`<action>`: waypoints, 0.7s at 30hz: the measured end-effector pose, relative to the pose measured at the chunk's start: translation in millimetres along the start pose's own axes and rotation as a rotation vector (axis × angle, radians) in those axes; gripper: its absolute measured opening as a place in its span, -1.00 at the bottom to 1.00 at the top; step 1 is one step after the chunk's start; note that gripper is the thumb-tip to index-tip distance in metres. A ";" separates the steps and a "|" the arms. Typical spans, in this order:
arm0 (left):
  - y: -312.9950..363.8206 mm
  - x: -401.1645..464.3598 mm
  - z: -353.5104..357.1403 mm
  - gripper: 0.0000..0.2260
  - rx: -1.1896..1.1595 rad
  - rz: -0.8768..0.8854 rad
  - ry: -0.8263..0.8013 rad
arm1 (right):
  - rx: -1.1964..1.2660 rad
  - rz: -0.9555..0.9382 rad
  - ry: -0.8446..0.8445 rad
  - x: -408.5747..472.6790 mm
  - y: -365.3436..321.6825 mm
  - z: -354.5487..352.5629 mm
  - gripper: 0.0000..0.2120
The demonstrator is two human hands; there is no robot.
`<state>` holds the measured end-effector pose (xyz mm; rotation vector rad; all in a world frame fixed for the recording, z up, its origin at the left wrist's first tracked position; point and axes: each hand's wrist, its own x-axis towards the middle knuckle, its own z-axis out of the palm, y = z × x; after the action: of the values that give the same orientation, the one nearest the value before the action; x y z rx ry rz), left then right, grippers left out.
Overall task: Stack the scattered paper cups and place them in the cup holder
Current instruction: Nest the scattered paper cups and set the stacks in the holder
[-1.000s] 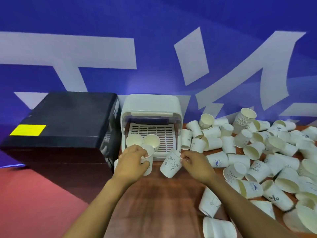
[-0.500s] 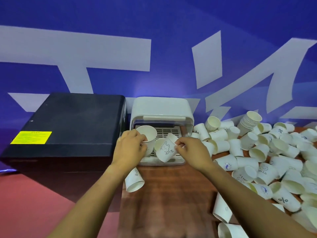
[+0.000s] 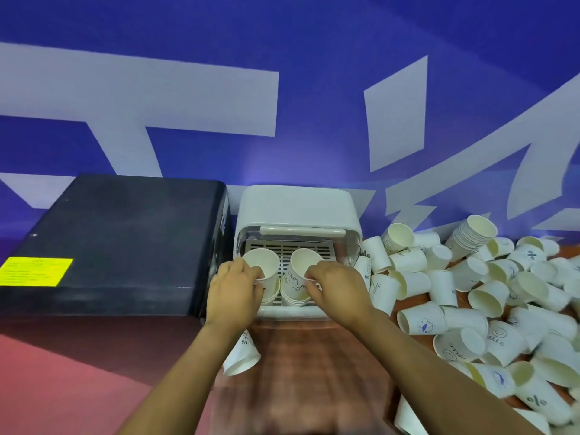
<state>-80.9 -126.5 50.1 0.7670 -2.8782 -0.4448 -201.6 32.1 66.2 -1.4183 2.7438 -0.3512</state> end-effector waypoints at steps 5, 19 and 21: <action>1.3 5.7 14.0 -0.77 0.030 -0.026 -0.071 | -0.014 0.020 -0.098 2.5 5.5 11.7 -0.79; -4.8 3.1 46.5 -0.58 -0.079 -0.119 -0.313 | 0.141 0.013 -0.384 -11.5 11.5 34.0 -0.57; -5.3 1.4 47.2 -0.57 -0.079 -0.115 -0.324 | 0.162 0.007 -0.368 -14.6 12.9 33.4 -0.55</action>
<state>-89.1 -119.9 3.7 0.9270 -3.0948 -0.7566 -199.1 44.9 29.8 -1.2852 2.3692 -0.2726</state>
